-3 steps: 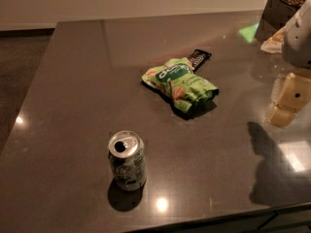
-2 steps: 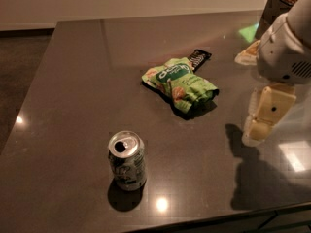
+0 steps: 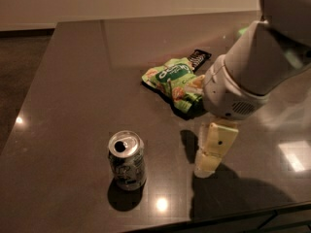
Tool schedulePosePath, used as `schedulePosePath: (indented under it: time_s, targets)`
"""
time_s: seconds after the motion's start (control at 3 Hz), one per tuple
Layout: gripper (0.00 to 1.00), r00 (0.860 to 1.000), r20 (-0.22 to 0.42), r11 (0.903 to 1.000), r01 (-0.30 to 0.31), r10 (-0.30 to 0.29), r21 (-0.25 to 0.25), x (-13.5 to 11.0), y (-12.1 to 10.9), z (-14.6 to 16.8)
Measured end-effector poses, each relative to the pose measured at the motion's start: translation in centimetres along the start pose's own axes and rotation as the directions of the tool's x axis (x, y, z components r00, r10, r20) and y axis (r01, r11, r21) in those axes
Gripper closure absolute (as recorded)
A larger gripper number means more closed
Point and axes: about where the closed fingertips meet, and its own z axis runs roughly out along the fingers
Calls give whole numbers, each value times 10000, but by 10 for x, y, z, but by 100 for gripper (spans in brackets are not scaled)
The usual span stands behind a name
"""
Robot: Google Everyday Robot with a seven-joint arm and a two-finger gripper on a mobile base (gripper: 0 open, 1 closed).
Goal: Pick 7up can
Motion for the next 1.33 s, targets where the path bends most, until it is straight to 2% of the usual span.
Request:
schedulePosePath:
  time_s: [0.33,0.67,1.33]
  targets:
    - [0,9969,656,9990,433,-425,-104,-27,6,20]
    - [0,9872,1447,9970,716,-665,-303,-52,11,33]
    - [0,9642,2317,9864,1489,-1293,-692,-95,30,52]
